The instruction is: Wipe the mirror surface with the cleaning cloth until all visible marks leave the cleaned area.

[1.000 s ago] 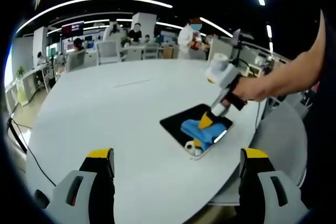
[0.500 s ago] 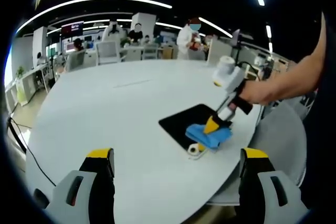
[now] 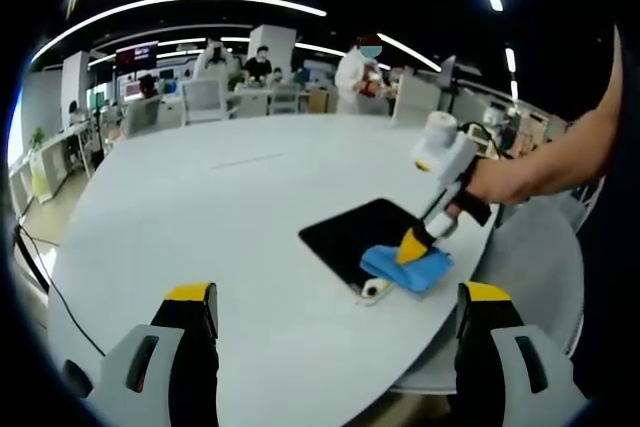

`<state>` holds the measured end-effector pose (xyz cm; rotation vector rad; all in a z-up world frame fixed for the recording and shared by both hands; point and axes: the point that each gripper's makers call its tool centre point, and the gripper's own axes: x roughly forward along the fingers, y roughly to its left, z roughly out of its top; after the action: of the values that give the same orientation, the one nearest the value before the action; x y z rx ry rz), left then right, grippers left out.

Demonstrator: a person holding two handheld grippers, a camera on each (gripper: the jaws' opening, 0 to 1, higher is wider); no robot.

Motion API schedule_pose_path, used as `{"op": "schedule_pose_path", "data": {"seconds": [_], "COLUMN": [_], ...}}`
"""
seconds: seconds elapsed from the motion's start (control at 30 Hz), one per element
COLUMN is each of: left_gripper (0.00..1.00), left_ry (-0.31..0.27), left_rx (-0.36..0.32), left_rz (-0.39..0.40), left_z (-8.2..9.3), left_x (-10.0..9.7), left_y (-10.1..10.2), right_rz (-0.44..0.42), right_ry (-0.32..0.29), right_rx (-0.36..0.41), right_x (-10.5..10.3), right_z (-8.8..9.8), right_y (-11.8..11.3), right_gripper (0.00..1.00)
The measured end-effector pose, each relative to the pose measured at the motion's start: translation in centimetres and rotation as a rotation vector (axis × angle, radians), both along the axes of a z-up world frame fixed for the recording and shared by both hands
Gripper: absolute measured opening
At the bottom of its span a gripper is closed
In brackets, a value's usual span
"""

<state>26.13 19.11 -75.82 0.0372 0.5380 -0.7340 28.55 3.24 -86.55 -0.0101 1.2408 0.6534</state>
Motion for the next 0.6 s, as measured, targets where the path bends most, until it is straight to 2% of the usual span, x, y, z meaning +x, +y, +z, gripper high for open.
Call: {"op": "schedule_pose_path", "data": {"seconds": [0.4, 0.6], "left_gripper": [1.00, 1.00], "left_ry": [-0.009, -0.007], "left_rx": [-0.008, -0.005], "left_rz": [0.006, 0.005], "left_z": [0.5, 0.4], "left_x": [0.2, 0.3], "left_y": [0.0, 0.1], "right_rz": [0.001, -0.008], "right_ry": [-0.002, -0.006], "right_rx": [0.002, -0.004], "right_x": [0.0, 0.2], "right_z": [-0.1, -0.1], "right_y": [-0.2, -1.1], "right_gripper": [0.01, 0.01]}}
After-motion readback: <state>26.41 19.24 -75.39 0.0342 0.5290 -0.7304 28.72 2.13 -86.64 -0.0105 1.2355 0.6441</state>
